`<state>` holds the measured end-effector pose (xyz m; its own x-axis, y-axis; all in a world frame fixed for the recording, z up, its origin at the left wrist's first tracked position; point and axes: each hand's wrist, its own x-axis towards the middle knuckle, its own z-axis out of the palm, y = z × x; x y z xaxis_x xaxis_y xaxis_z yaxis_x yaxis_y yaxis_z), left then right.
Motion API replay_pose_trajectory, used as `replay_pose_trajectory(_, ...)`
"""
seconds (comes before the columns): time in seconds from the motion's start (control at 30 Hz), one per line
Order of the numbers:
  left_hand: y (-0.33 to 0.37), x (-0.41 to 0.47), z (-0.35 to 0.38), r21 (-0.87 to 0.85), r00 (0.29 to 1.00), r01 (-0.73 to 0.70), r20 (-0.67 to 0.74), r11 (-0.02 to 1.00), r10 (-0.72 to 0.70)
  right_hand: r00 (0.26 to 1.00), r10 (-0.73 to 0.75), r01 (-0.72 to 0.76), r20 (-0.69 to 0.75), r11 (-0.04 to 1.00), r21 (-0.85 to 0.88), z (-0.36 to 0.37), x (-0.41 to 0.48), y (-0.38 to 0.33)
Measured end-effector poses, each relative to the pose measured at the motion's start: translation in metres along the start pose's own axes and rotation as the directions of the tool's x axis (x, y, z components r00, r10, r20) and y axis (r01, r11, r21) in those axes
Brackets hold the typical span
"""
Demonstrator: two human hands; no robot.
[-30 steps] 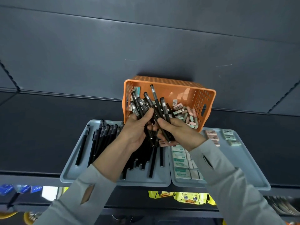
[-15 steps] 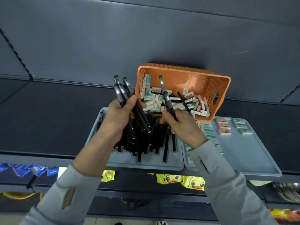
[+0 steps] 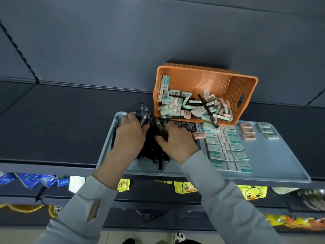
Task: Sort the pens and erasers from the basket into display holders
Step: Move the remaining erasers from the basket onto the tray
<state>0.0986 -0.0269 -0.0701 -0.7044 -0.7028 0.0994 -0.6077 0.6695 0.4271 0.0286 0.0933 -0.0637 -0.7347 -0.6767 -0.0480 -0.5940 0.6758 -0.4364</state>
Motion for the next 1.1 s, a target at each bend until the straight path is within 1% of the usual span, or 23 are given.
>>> replay_pose_trajectory(0.07, -0.001, 0.002, 0.004, 0.006, 0.999, 0.004, -0.043, 1.000, -0.004, 0.995, -0.020, 0.028, -0.094, 0.996, 0.081, 0.003, -0.001, -0.005)
replay_pose_trajectory(0.13, -0.002, 0.004, 0.008, -0.053, 0.996, -0.005, -0.085, 0.999, 0.000, 0.987, -0.052, 0.072, -0.150, 0.989, 0.127, 0.005, -0.002, -0.004)
replay_pose_trajectory(0.17, -0.004, 0.005, 0.010, -0.096, 0.994, -0.026, -0.111, 0.995, 0.015, 0.978, -0.075, 0.099, -0.197, 0.989, 0.113, 0.005, 0.000, -0.001)
replay_pose_trajectory(0.2, -0.006, 0.006, 0.013, -0.129, 0.989, -0.062, -0.144, 0.990, 0.044, 0.963, -0.096, 0.116, -0.252, 0.991, 0.063, 0.003, 0.004, 0.005)
replay_pose_trajectory(0.27, -0.011, 0.006, 0.017, -0.145, 0.973, -0.122, -0.213, 0.982, 0.090, 0.937, -0.123, 0.101, -0.328, 0.991, -0.083, -0.002, 0.018, 0.023)
replay_pose_trajectory(0.33, -0.016, 0.005, 0.022, -0.117, 0.966, -0.139, -0.236, 0.983, 0.109, 0.935, -0.169, 0.100, -0.313, 0.969, -0.227, -0.007, 0.037, 0.039)
replay_pose_trajectory(0.43, -0.022, 0.004, 0.025, -0.054, 0.957, -0.209, -0.217, 0.976, 0.193, 0.946, -0.248, 0.152, -0.207, 0.907, -0.392, -0.008, 0.059, 0.049)
replay_pose_trajectory(0.5, -0.026, 0.003, 0.023, -0.007, 0.945, -0.246, -0.223, 0.969, 0.238, 0.946, -0.280, 0.189, -0.165, 0.887, -0.423, -0.008, 0.066, 0.048)
replay_pose_trajectory(0.6, -0.039, 0.004, 0.022, 0.053, 0.931, -0.270, -0.241, 0.961, 0.275, 0.937, -0.313, 0.223, -0.155, 0.877, -0.425, -0.012, 0.071, 0.047)
replay_pose_trajectory(0.67, -0.045, 0.004, 0.024, 0.058, 0.944, -0.279, -0.166, 0.959, 0.285, 0.897, -0.390, 0.296, -0.207, 0.879, -0.373, -0.019, 0.070, 0.045)
replay_pose_trajectory(0.73, -0.049, 0.002, 0.029, 0.033, 0.955, -0.273, -0.109, 0.961, 0.275, 0.814, -0.449, 0.384, -0.370, 0.892, -0.238, -0.029, 0.064, 0.037)
replay_pose_trajectory(0.77, -0.049, 0.000, 0.030, 0.016, 0.959, -0.265, -0.096, 0.964, 0.265, 0.777, -0.422, 0.406, -0.468, 0.903, -0.139, -0.036, 0.059, 0.032)
replay_pose_trajectory(0.8, -0.048, -0.004, 0.031, 0.007, 0.963, -0.257, -0.089, 0.967, 0.256, 0.758, -0.355, 0.414, -0.547, 0.910, -0.017, -0.042, 0.054, 0.028)
replay_pose_trajectory(0.83, -0.046, -0.007, 0.032, 0.005, 0.964, -0.251, -0.091, 0.968, 0.250, 0.762, -0.270, 0.408, -0.589, 0.906, 0.112, -0.046, 0.048, 0.024)
replay_pose_trajectory(0.87, -0.045, -0.011, 0.032, 0.005, 0.963, -0.251, -0.101, 0.968, 0.250, 0.790, -0.186, 0.379, -0.584, 0.897, 0.228, -0.047, 0.044, 0.023)
replay_pose_trajectory(0.9, -0.043, -0.014, 0.032, -0.004, 0.961, -0.253, -0.116, 0.968, 0.250, 0.837, -0.123, 0.327, -0.532, 0.894, 0.307, -0.045, 0.042, 0.023)
replay_pose_trajectory(0.93, -0.042, -0.016, 0.031, -0.017, 0.957, -0.260, -0.140, 0.965, 0.255, 0.888, -0.090, 0.263, -0.451, 0.904, 0.337, -0.040, 0.040, 0.024)
replay_pose_trajectory(0.97, -0.041, -0.018, 0.031, -0.029, 0.952, -0.269, -0.163, 0.963, 0.261, 0.931, -0.069, 0.193, -0.359, 0.927, 0.322, -0.032, 0.039, 0.025)
replay_pose_trajectory(1.0, -0.040, -0.019, 0.031, -0.035, 0.946, -0.280, -0.179, 0.959, 0.270, 0.958, -0.050, 0.136, -0.283, 0.946, 0.293, -0.023, 0.039, 0.028)
replay_pose_trajectory(1.03, -0.039, -0.020, 0.031, -0.035, 0.941, -0.293, -0.189, 0.956, 0.281, 0.971, -0.031, 0.098, -0.239, 0.958, 0.270, -0.015, 0.039, 0.030)
replay_pose_trajectory(1.07, -0.038, -0.020, 0.031, -0.033, 0.935, -0.305, -0.201, 0.952, 0.293, 0.972, -0.016, 0.080, -0.233, 0.961, 0.266, -0.011, 0.039, 0.034)
replay_pose_trajectory(1.1, -0.037, -0.020, 0.031, -0.033, 0.930, -0.313, -0.213, 0.949, 0.299, 0.964, -0.005, 0.077, -0.266, 0.962, 0.262, -0.012, 0.039, 0.038)
